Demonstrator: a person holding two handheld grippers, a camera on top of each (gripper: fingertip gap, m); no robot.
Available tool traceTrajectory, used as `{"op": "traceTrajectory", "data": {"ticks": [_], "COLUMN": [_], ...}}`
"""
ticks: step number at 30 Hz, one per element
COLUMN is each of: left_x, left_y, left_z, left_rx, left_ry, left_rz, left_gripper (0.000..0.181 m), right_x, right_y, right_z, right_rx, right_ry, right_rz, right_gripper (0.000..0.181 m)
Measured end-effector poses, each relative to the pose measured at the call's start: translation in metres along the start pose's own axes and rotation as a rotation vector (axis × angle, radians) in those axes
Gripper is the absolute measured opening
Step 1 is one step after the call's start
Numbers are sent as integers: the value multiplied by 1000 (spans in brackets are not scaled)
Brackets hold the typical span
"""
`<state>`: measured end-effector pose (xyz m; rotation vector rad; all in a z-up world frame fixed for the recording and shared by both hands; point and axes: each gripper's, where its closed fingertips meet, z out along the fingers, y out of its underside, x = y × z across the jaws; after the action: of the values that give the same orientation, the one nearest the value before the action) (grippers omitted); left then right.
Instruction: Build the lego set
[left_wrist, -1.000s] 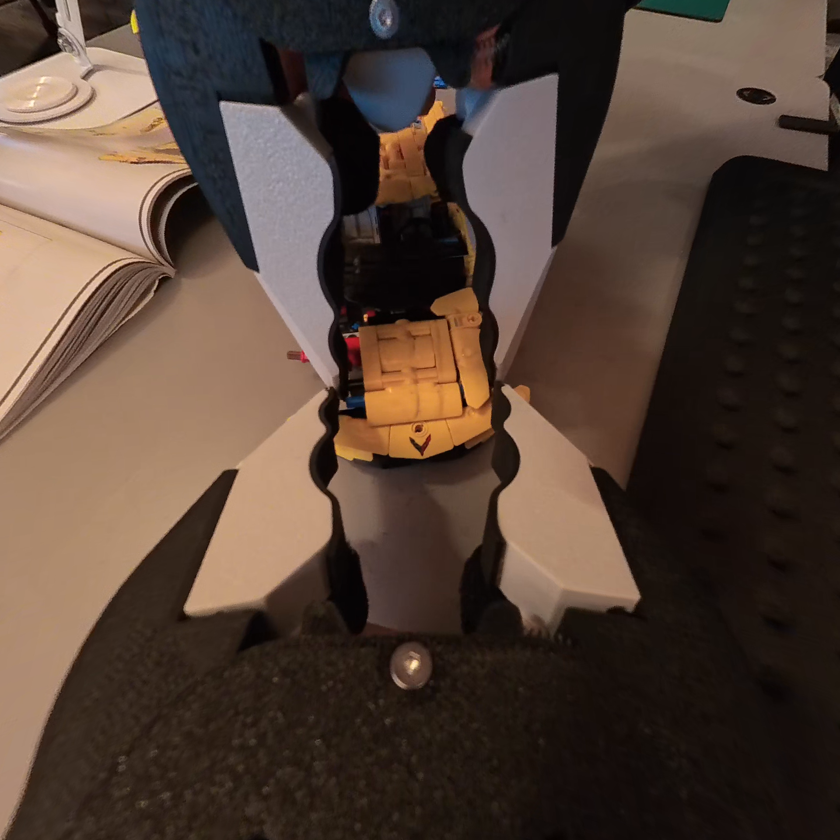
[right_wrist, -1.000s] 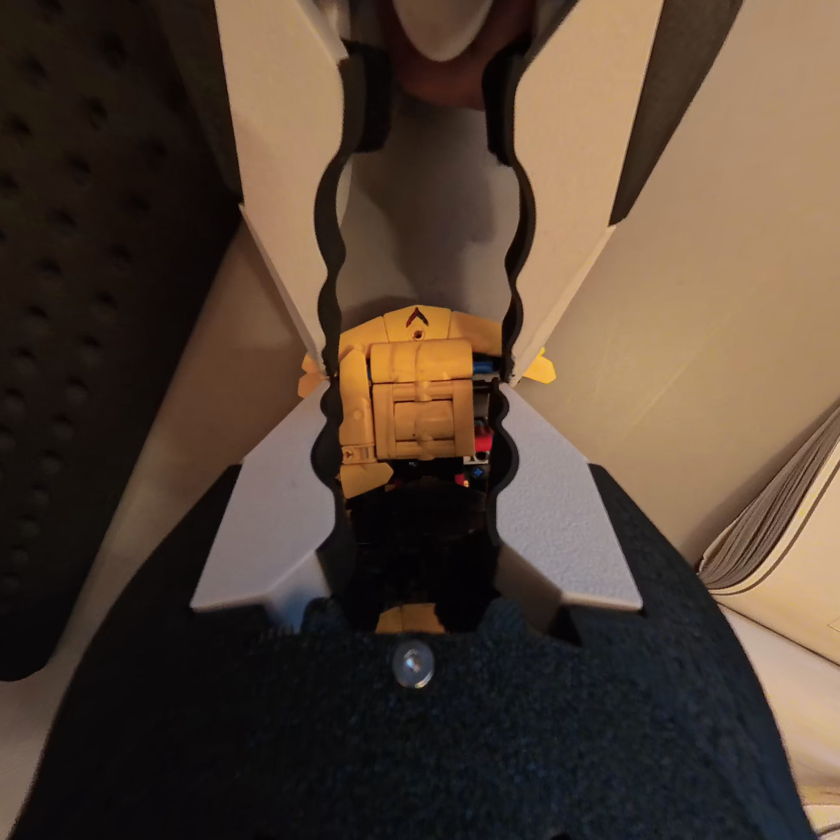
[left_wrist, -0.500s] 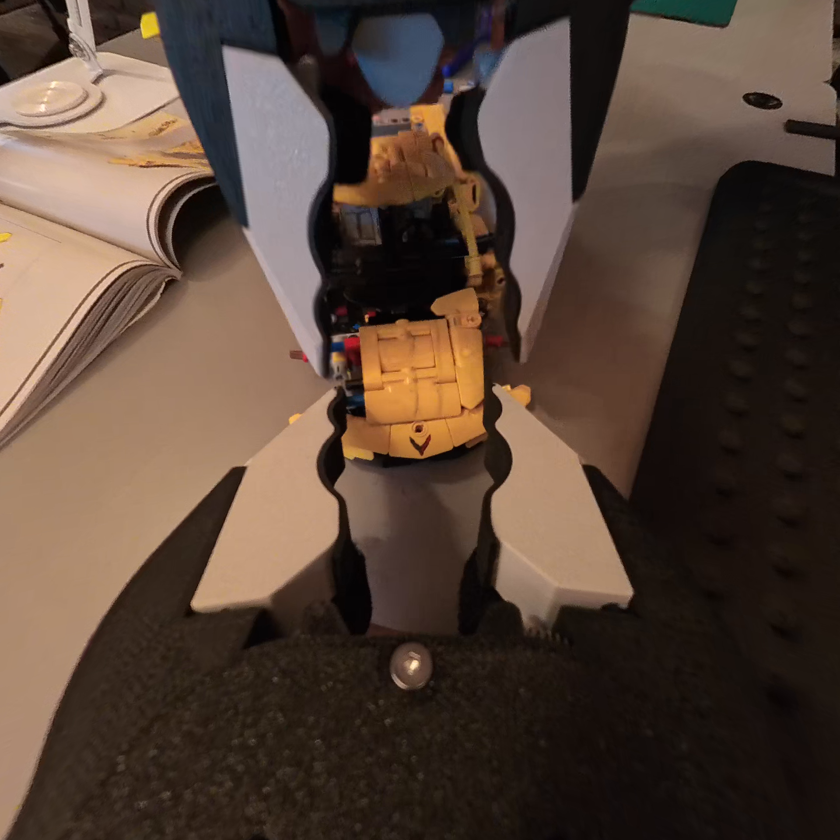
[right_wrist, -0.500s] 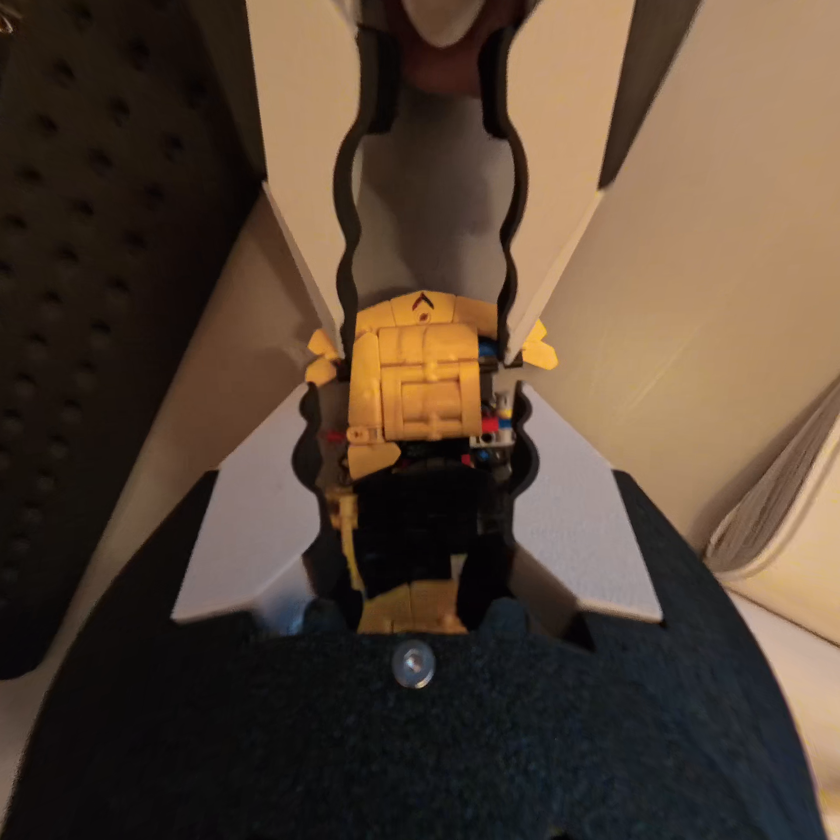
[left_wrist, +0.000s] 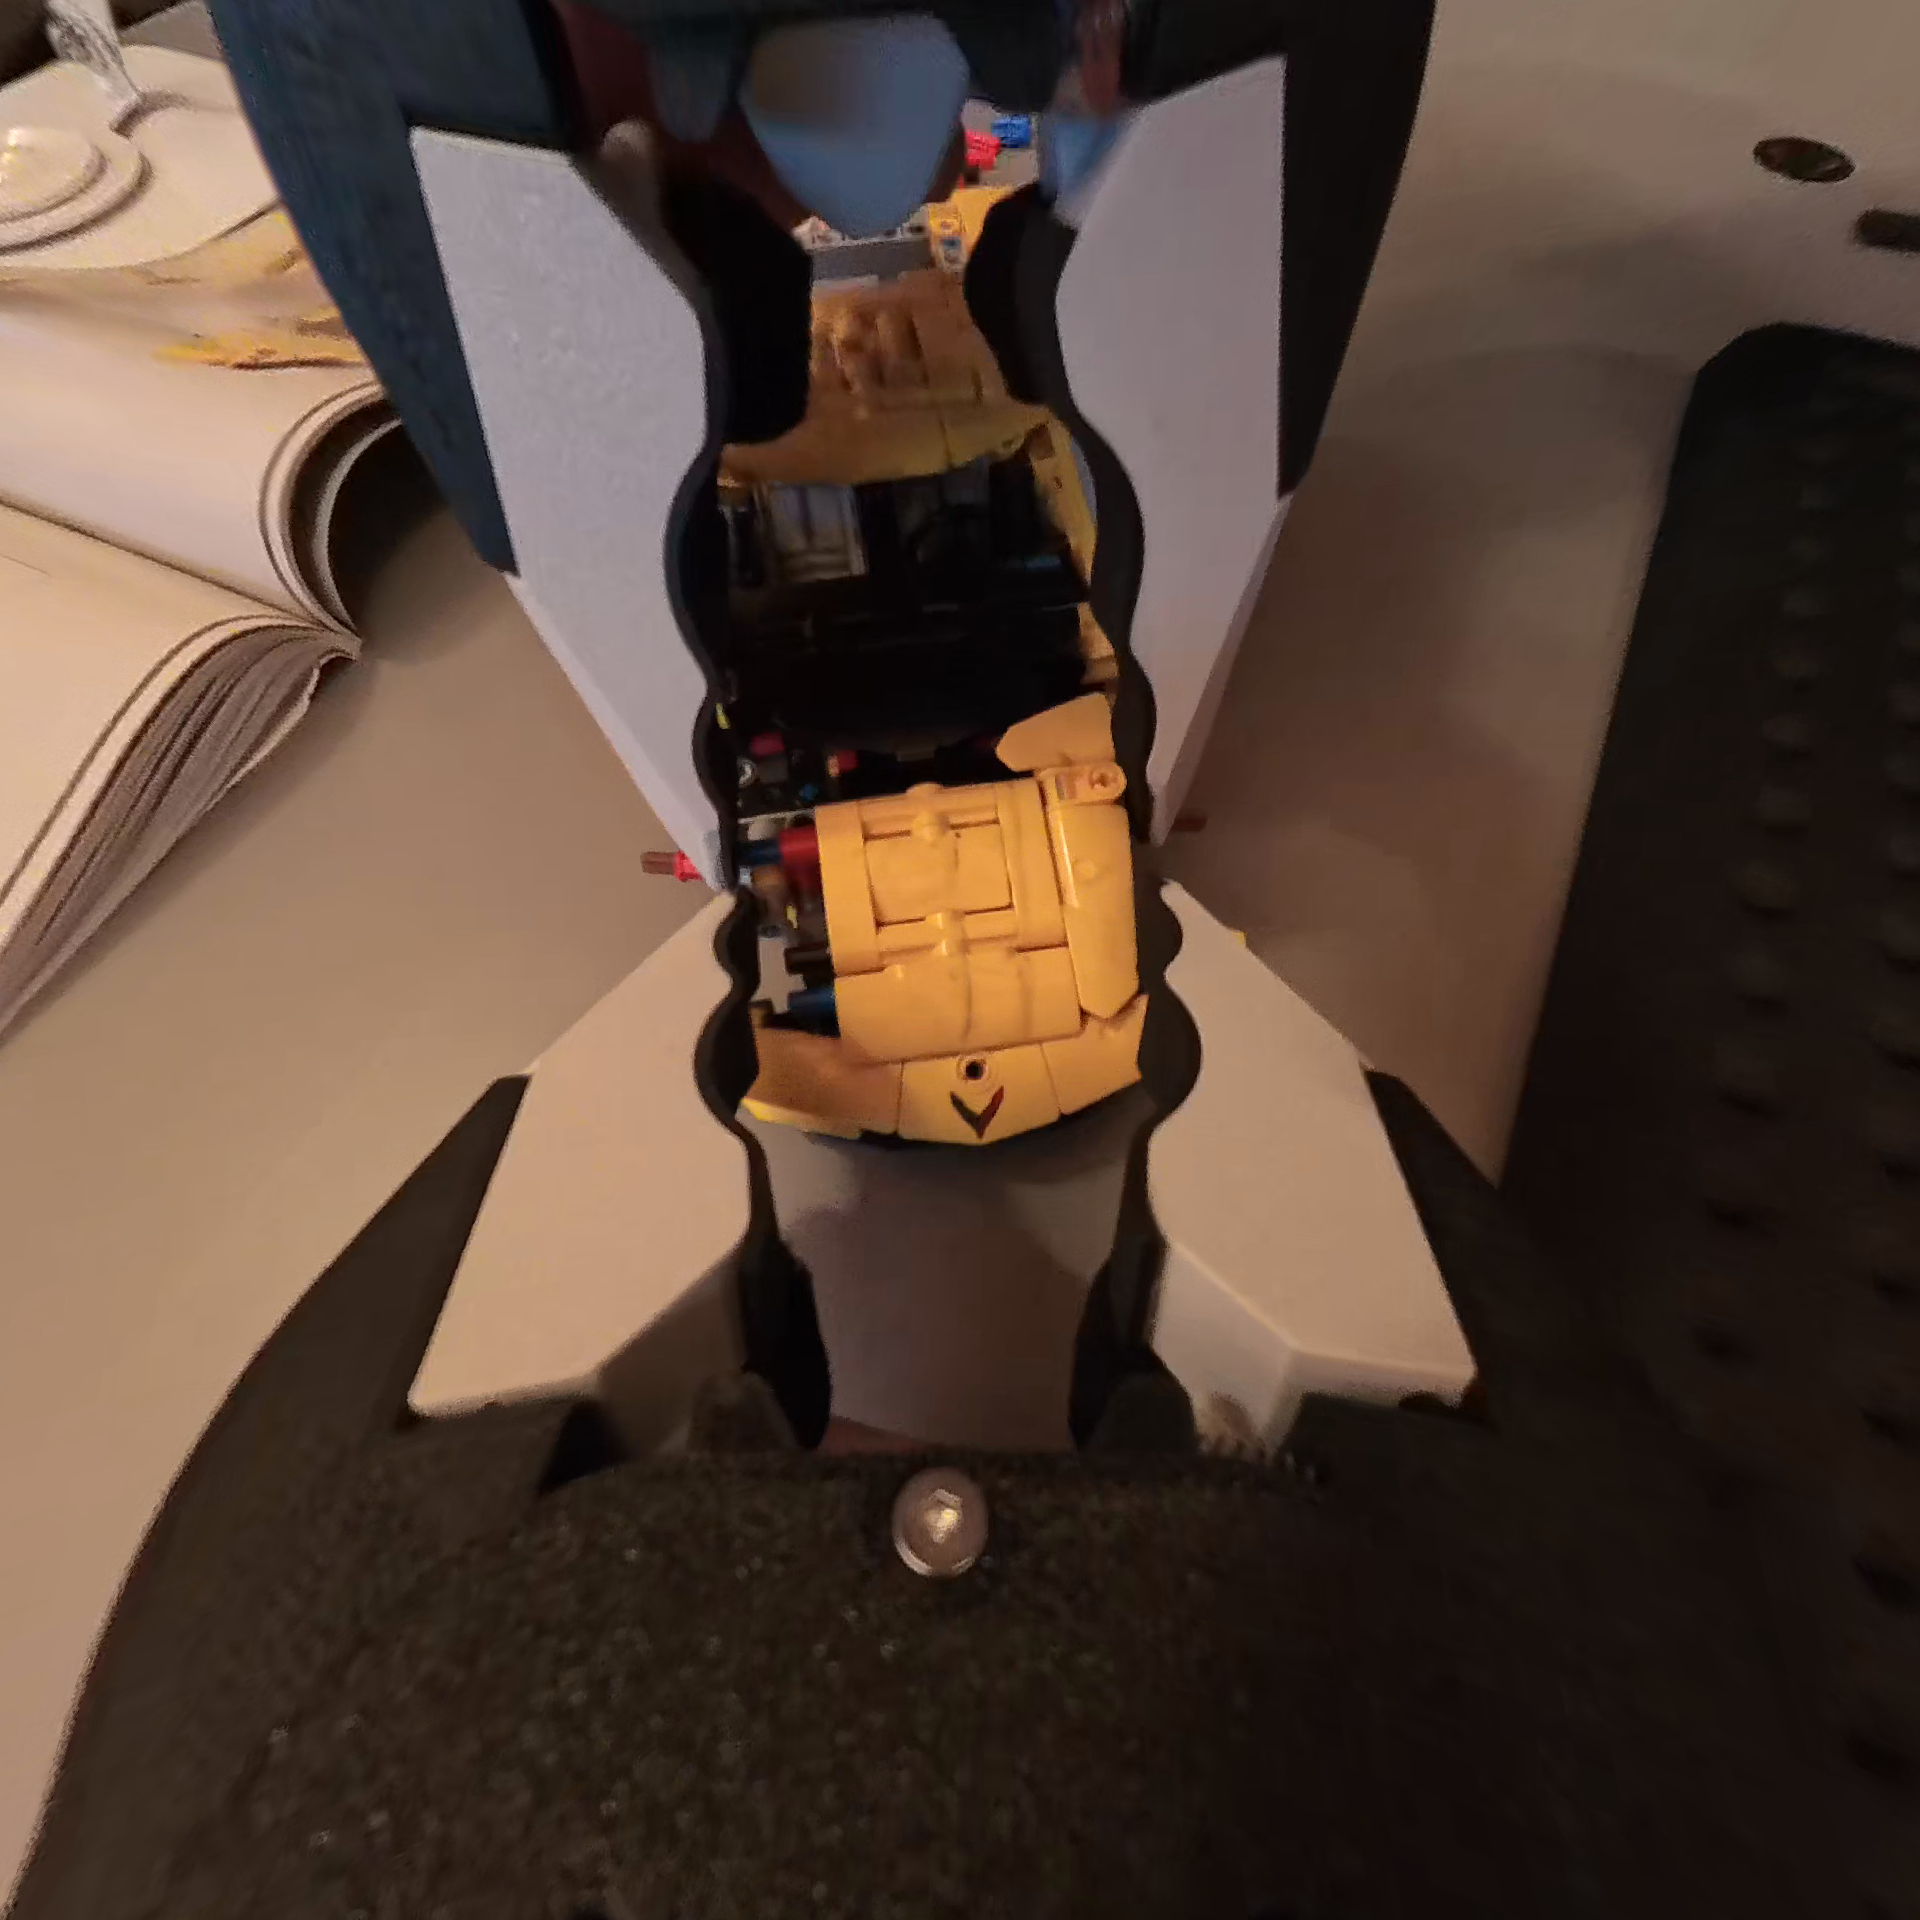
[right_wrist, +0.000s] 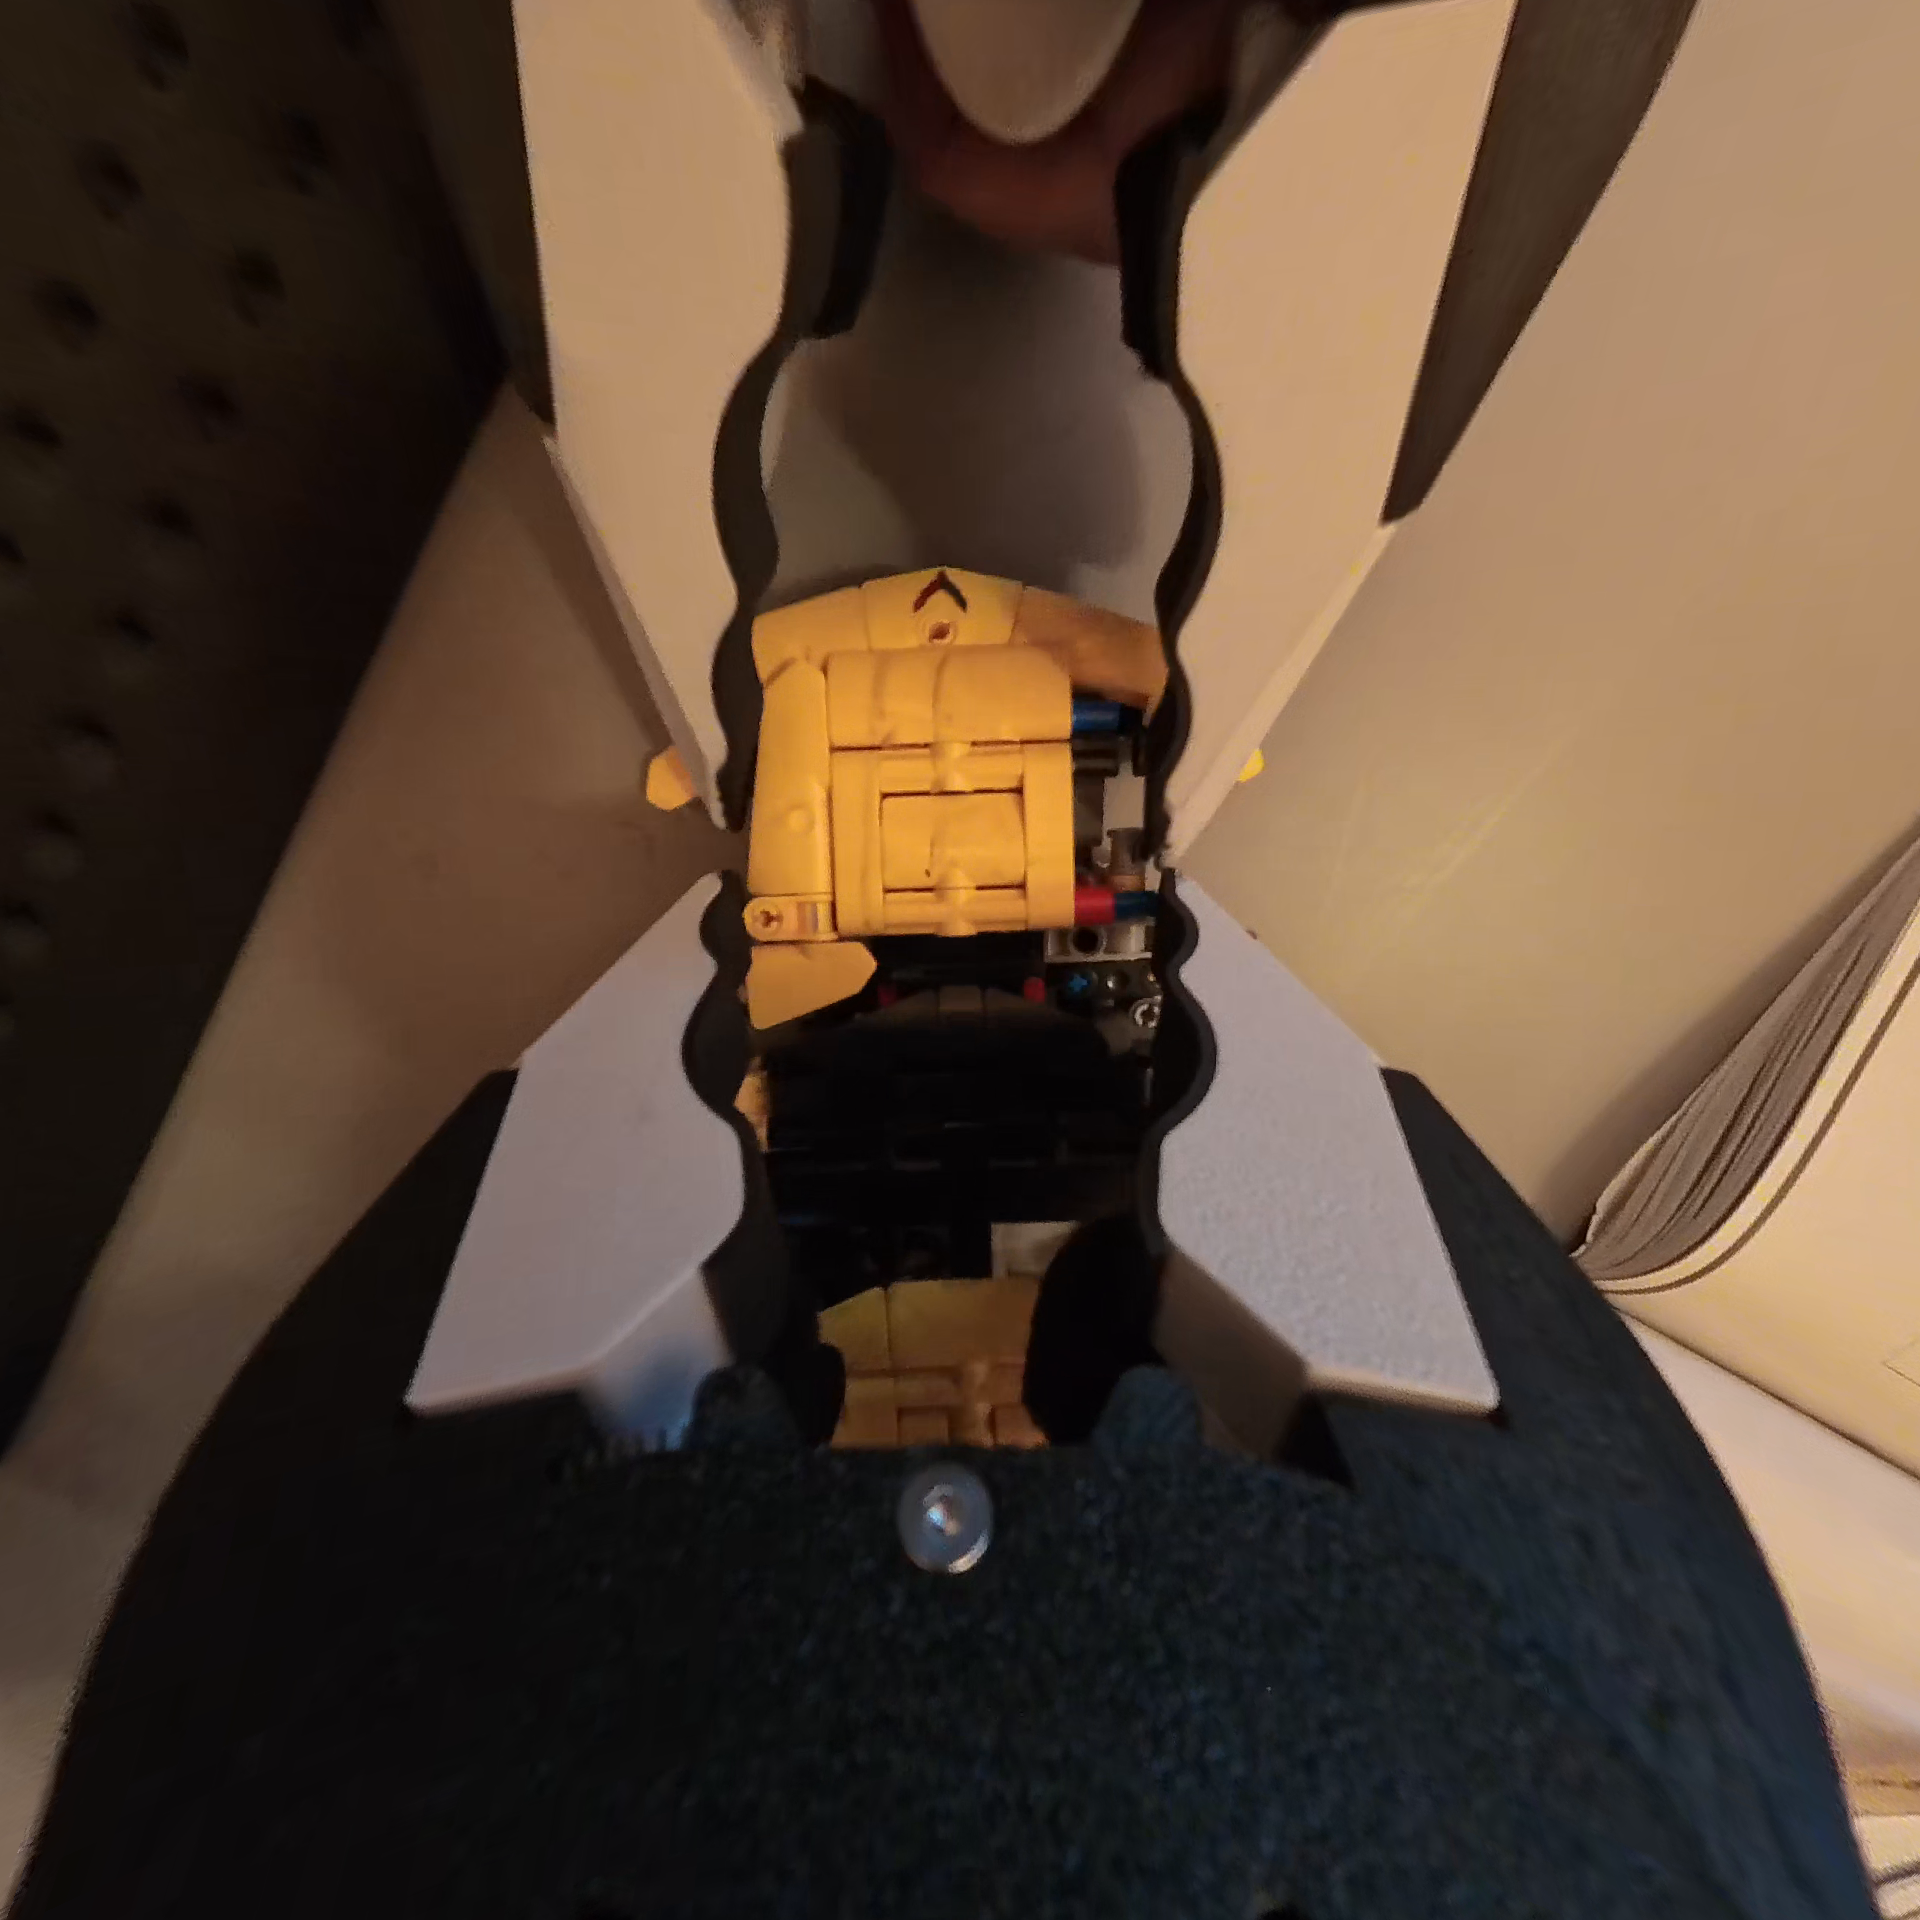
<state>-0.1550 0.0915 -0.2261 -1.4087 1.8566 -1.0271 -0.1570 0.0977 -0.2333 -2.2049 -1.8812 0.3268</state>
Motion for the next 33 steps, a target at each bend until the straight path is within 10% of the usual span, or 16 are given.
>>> {"op": "traceTrajectory", "data": {"ticks": [21, 27, 33], "left_x": [5, 0, -15], "left_y": [-3, -4, -3], "left_z": [-1, -8, -11], "left_rx": [20, 50, 57], "left_ry": [30, 50, 33], "left_rz": [39, -7, 11], "left_gripper": [59, 60, 60], "right_x": [0, 11, -36], "right_y": [-8, 14, 26], "right_z": [-34, -99, -103], "right_rx": [167, 578, 1167], "right_ry": [83, 425, 603], "right_rz": [139, 609, 1029], "right_gripper": [89, 70, 56]}}
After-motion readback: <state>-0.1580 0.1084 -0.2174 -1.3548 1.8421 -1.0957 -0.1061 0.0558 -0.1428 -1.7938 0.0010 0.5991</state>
